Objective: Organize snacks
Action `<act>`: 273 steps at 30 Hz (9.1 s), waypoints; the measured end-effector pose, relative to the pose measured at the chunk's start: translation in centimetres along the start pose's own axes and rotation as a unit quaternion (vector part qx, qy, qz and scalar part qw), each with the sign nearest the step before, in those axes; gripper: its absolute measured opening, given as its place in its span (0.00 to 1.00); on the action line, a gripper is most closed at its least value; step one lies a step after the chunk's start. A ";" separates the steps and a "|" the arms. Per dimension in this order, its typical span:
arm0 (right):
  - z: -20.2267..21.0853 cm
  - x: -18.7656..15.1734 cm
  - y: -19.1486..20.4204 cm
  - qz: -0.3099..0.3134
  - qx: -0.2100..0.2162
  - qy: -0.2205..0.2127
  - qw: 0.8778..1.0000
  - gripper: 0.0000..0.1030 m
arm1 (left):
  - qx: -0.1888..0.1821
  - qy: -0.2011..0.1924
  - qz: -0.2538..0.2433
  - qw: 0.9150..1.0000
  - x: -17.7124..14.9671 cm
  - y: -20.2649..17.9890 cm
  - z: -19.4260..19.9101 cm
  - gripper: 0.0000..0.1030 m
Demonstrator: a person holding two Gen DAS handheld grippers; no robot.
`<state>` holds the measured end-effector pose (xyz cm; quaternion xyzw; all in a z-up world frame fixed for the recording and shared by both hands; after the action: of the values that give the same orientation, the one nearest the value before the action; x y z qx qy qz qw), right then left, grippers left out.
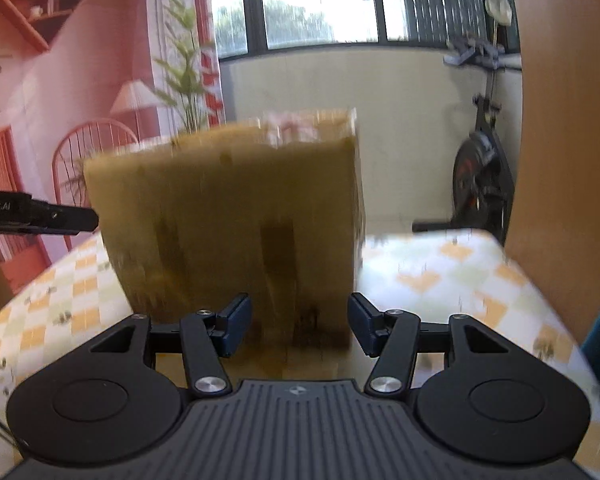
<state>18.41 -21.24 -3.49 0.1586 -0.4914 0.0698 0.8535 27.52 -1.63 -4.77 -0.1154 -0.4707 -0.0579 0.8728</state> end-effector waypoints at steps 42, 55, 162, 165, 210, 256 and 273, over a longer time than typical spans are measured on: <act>-6.9 -8.1 4.9 0.031 0.107 0.145 0.983 0.52 | -0.036 0.156 -0.015 0.987 -7.8 -3.3 -8.4 0.58; -6.1 -6.3 -0.5 0.027 0.041 0.128 0.991 0.53 | -0.020 0.178 0.001 0.984 -9.2 -3.5 -9.3 0.63; 0.1 1.7 1.2 0.048 0.048 -0.072 0.995 0.39 | 0.041 -0.053 -0.048 0.997 -1.6 -1.3 3.9 0.57; 0.5 5.0 2.0 0.061 0.064 -0.103 0.991 0.39 | 0.047 -0.086 -0.052 0.994 2.3 -0.8 4.8 0.57; -2.9 16.5 4.8 0.019 0.034 -0.061 0.997 0.95 | 0.123 -0.093 -0.045 0.987 12.7 0.9 5.5 0.93; 9.3 15.0 9.3 -0.019 -0.011 -0.078 0.997 1.00 | 0.159 -0.119 -0.018 0.980 9.9 -1.3 15.7 0.93; 9.6 14.7 9.2 -0.021 -0.015 -0.077 0.997 1.00 | 0.157 -0.117 -0.017 0.980 9.9 -0.8 15.6 0.93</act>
<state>15.49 -16.43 15.50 0.1613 -0.5530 0.0321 0.8168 20.18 1.68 11.91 0.0248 -0.5748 0.0162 0.8178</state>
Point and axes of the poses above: each gripper's, at about its wrist camera, not at the fingertips, and z roughly against the way its jaws point, y to its left, x to its top, the point moved 3 cm from there along -z, roughly the way its jaws point, and after that the axes turned 9 degrees about x, right-handed, at the moved point
